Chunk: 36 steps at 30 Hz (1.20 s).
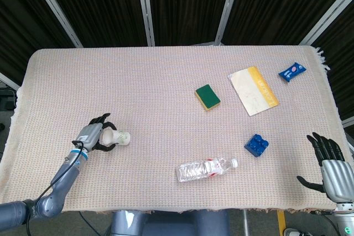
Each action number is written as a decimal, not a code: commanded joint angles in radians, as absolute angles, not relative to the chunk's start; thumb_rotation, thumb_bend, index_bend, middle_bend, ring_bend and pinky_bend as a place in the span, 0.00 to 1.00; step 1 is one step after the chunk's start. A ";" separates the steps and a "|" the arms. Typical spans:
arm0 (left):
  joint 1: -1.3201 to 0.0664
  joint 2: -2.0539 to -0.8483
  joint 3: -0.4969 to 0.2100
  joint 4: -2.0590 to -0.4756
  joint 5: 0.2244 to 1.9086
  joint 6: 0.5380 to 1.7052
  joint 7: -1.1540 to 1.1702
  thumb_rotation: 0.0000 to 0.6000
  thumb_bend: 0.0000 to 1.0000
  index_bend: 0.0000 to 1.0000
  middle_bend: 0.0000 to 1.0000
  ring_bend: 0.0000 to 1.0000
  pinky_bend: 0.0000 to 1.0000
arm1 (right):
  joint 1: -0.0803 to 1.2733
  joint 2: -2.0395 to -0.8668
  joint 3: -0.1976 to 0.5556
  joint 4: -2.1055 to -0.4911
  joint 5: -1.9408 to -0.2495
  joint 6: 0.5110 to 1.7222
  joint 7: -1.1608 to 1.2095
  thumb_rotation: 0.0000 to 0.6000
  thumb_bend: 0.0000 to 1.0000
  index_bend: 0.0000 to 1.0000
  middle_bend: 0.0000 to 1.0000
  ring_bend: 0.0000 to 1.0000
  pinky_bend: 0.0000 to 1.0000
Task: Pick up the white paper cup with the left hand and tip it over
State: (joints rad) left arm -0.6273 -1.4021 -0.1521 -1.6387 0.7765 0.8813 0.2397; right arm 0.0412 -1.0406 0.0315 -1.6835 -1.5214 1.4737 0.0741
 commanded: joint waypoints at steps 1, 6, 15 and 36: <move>-0.634 -1.381 -0.145 -1.644 0.766 0.874 0.252 1.00 0.21 0.29 0.00 0.00 0.00 | 0.041 -1.041 0.031 -1.684 -1.522 1.473 0.074 1.00 0.04 0.00 0.00 0.00 0.00; -0.645 -1.352 -0.138 -1.665 0.763 0.878 0.274 1.00 0.21 0.11 0.00 0.00 0.00 | 0.041 -1.040 0.030 -1.686 -1.526 1.476 0.072 1.00 0.04 0.00 0.00 0.00 0.00; -0.731 -1.346 -0.104 -1.719 0.677 0.930 0.473 1.00 0.19 0.08 0.00 0.00 0.00 | 0.039 -1.040 0.031 -1.686 -1.525 1.479 0.075 1.00 0.04 0.00 0.00 0.00 0.00; -0.812 -1.529 -0.045 -1.639 0.576 1.135 0.779 1.00 0.19 0.33 0.00 0.00 0.00 | 0.037 -1.036 0.034 -1.688 -1.522 1.482 0.080 1.00 0.04 0.00 0.00 0.00 0.00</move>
State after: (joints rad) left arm -0.8123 -1.5273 -0.0463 -1.6411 0.5740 1.1326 0.7775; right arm 0.0373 -1.0364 0.0337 -1.6876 -1.5219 1.4823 0.0798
